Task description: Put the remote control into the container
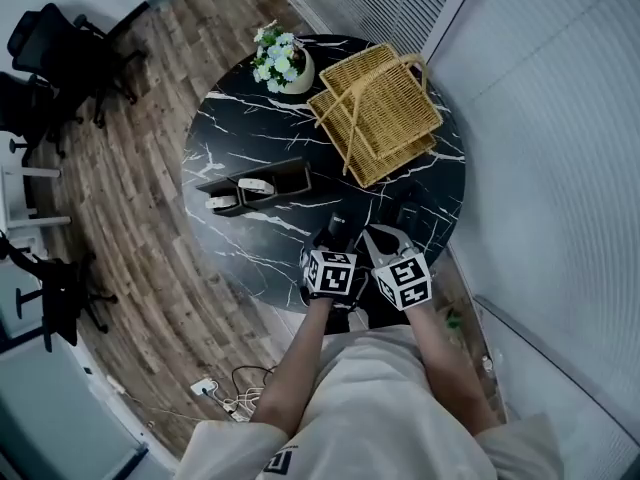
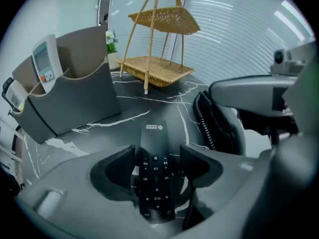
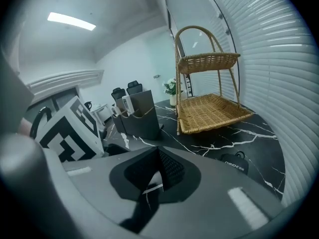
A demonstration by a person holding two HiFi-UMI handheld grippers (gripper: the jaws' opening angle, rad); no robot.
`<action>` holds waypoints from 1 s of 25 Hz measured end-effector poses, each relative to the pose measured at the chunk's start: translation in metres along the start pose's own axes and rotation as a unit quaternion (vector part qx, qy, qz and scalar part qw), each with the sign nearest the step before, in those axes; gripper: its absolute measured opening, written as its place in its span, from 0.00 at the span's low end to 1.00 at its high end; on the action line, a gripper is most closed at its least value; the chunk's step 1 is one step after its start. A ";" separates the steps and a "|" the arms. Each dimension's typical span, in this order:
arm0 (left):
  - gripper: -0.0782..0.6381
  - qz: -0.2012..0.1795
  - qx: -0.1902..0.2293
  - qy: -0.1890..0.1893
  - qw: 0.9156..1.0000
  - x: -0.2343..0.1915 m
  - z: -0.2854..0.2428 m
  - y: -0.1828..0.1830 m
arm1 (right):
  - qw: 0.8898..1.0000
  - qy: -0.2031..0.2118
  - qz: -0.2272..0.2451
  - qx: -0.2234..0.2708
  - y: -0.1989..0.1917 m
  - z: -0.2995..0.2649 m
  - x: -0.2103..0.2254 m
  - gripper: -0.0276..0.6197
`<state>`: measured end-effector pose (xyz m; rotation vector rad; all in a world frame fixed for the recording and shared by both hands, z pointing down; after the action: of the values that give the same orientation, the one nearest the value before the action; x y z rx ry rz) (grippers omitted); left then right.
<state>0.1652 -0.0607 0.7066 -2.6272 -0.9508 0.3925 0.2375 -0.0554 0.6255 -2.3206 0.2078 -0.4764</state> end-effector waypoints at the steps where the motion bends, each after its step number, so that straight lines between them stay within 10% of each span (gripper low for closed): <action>1: 0.50 -0.002 -0.012 0.004 1.000 0.000 -0.005 -0.001 | 1.000 0.002 0.002 -0.001 0.001 -0.003 0.003 0.05; 12: 0.40 -0.027 -0.032 0.021 0.999 0.006 -0.011 -0.003 | 0.998 0.053 0.016 -0.019 0.012 -0.031 0.003 0.05; 25: 0.39 0.047 0.113 0.026 0.992 -0.017 0.044 0.015 | 0.980 0.177 -0.084 -0.017 0.021 -0.046 -0.004 0.13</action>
<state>0.1455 -0.0733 0.6636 -2.4688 -0.7219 0.4268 0.2157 -0.0991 0.6401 -2.2813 0.1912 -0.9792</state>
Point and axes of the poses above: the fingertips, and each gripper's own axes: z backward along the fingers, x to its right, y out of its top, the point moved 2 cm from there along z, backward along the fingers, and after that the axes turned 5 degrees about -x, right-handed, at the moved point
